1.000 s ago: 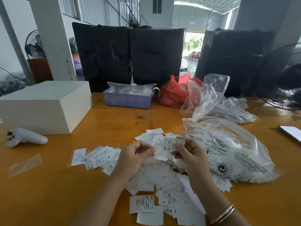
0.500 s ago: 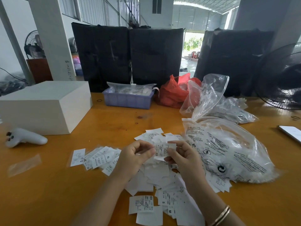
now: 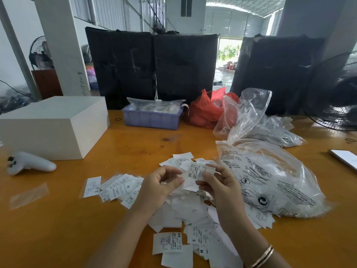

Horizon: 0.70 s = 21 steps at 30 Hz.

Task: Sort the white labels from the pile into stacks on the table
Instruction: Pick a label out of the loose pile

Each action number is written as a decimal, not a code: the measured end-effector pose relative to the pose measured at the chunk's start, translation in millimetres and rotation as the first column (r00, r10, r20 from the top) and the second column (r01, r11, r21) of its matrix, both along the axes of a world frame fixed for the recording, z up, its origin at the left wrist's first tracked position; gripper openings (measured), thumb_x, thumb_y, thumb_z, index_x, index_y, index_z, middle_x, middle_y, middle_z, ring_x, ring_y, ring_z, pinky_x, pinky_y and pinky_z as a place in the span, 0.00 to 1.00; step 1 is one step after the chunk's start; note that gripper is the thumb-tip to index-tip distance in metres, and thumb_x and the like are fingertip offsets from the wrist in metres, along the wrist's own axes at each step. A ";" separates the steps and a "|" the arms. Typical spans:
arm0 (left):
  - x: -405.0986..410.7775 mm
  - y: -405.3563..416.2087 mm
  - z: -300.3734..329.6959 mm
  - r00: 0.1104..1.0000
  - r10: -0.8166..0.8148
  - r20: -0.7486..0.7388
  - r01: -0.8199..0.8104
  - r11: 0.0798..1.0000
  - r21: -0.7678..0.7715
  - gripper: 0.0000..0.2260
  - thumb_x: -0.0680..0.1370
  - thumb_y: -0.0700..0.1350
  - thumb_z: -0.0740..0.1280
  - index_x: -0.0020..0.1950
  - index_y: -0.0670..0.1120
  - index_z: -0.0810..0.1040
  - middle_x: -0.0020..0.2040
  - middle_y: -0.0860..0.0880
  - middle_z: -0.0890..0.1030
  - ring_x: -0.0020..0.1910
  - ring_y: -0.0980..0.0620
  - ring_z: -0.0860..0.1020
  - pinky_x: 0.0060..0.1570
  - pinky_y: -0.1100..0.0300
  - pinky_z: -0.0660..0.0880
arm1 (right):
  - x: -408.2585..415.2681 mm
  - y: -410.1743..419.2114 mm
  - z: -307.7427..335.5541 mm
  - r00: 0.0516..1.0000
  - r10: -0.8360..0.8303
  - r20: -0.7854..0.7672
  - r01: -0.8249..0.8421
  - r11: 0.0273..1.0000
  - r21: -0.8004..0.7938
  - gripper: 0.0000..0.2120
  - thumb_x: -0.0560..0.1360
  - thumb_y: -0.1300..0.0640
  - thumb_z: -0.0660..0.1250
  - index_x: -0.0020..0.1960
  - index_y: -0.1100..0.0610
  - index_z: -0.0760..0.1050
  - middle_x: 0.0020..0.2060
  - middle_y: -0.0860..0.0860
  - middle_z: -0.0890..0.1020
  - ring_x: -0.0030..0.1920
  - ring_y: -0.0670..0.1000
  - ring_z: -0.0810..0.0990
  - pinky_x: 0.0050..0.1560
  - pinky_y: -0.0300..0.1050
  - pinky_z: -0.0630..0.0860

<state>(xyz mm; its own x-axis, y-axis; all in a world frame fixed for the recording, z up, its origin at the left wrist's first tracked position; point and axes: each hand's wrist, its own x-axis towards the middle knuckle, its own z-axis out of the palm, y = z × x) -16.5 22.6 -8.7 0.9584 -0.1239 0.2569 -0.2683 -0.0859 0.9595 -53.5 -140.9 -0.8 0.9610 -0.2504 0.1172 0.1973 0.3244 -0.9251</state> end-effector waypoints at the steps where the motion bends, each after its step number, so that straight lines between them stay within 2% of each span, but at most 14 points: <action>1: 0.0 -0.3 0.3 1.000 0.003 0.000 -0.003 1.000 -0.001 0.06 0.72 0.41 0.74 0.46 0.50 0.82 0.41 0.59 0.84 0.42 0.63 0.81 0.41 0.74 0.74 | -0.2 -0.6 0.6 1.000 -0.007 0.003 0.007 1.000 0.018 0.06 0.75 0.67 0.67 0.49 0.57 0.79 0.40 0.58 0.85 0.36 0.51 0.83 0.36 0.38 0.79; 4: -0.4 -0.3 0.7 1.000 0.007 0.000 -0.007 1.000 -0.001 0.06 0.72 0.41 0.74 0.47 0.50 0.82 0.42 0.59 0.84 0.42 0.63 0.81 0.40 0.74 0.74 | -0.8 -1.5 1.1 1.000 -0.003 0.000 0.003 1.000 0.013 0.07 0.74 0.67 0.68 0.49 0.58 0.79 0.39 0.58 0.85 0.36 0.52 0.83 0.36 0.38 0.79; 7: -0.7 -1.0 0.9 1.000 0.005 0.000 -0.005 1.000 -0.001 0.06 0.72 0.41 0.74 0.47 0.50 0.82 0.42 0.58 0.84 0.42 0.63 0.81 0.40 0.73 0.74 | -0.5 0.1 -0.9 1.000 -0.008 0.002 0.008 0.998 -0.064 0.06 0.74 0.67 0.68 0.48 0.58 0.78 0.37 0.56 0.85 0.35 0.52 0.83 0.35 0.38 0.78; 12: -0.9 -0.3 1.4 1.000 0.004 -0.021 -0.004 1.000 -0.003 0.06 0.72 0.42 0.74 0.47 0.50 0.82 0.37 0.57 0.83 0.34 0.65 0.77 0.32 0.71 0.72 | -0.5 4.2 -3.3 1.000 -0.003 0.012 0.006 0.981 -0.195 0.06 0.75 0.66 0.67 0.48 0.57 0.78 0.36 0.54 0.85 0.36 0.51 0.84 0.35 0.37 0.78; 14: -0.9 0.7 1.2 1.000 0.012 -0.019 -0.012 1.000 0.004 0.06 0.72 0.42 0.73 0.47 0.51 0.82 0.38 0.58 0.83 0.35 0.65 0.78 0.33 0.71 0.73 | -0.3 2.2 -2.0 1.000 -0.020 0.008 0.021 0.984 -0.177 0.05 0.75 0.66 0.67 0.48 0.57 0.78 0.36 0.54 0.85 0.35 0.51 0.84 0.35 0.38 0.78; 18: -1.7 0.4 2.0 1.000 0.002 -0.013 -0.002 1.000 -0.018 0.06 0.72 0.41 0.74 0.46 0.50 0.83 0.37 0.57 0.82 0.34 0.64 0.77 0.34 0.71 0.73 | 0.0 -3.2 -0.3 0.999 -0.048 -0.006 0.048 0.999 -0.024 0.05 0.76 0.66 0.66 0.49 0.59 0.78 0.38 0.55 0.85 0.36 0.51 0.83 0.36 0.37 0.78; 21: -2.6 -0.2 2.2 1.000 -0.029 -0.001 0.029 0.999 -0.016 0.07 0.72 0.40 0.74 0.46 0.50 0.83 0.34 0.58 0.80 0.36 0.62 0.77 0.37 0.71 0.74 | -0.7 -1.3 -1.6 1.000 -0.020 -0.020 0.020 1.000 -0.002 0.05 0.75 0.66 0.66 0.49 0.59 0.77 0.38 0.56 0.85 0.36 0.52 0.83 0.36 0.38 0.79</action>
